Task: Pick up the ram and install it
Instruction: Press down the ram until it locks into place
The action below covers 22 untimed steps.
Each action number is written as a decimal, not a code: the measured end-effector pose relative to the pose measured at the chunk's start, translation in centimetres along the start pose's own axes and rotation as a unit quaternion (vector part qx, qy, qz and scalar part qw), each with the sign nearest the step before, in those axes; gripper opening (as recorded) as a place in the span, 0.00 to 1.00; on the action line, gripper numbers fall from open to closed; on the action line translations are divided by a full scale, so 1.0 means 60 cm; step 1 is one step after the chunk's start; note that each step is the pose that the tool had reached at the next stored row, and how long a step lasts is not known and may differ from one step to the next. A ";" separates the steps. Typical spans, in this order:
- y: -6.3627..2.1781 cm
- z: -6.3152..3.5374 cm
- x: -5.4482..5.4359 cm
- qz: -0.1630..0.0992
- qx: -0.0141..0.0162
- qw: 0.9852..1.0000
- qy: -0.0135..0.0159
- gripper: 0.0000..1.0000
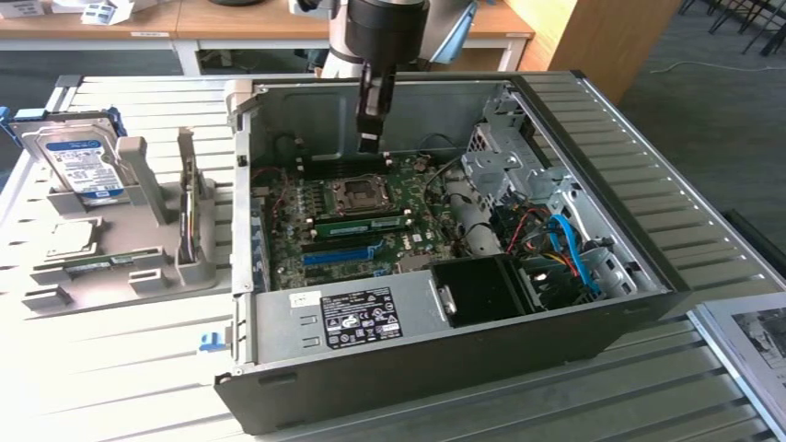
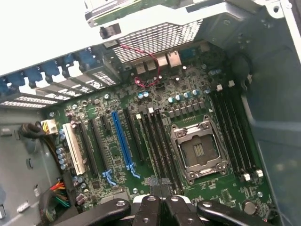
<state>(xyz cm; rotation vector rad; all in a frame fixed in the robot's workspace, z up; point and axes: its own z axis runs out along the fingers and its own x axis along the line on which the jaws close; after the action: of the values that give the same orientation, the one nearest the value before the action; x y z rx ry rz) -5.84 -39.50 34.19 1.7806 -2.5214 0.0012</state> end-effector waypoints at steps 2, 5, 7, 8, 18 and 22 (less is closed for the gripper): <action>0.000 0.000 0.000 0.010 0.000 1.000 0.000 0.10; 0.000 0.000 0.000 0.026 -0.001 1.000 -0.001 0.10; 0.000 0.000 0.000 0.036 -0.002 0.999 -0.001 0.10; 0.000 0.000 0.000 0.041 -0.002 0.999 -0.001 0.10; 0.000 0.000 0.000 0.094 -0.004 0.996 -0.003 0.10; 0.000 0.000 0.000 0.116 -0.005 0.993 -0.004 0.10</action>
<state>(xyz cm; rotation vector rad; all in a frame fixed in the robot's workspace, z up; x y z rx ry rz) -5.84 -39.50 34.19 1.4757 -2.7114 -0.0085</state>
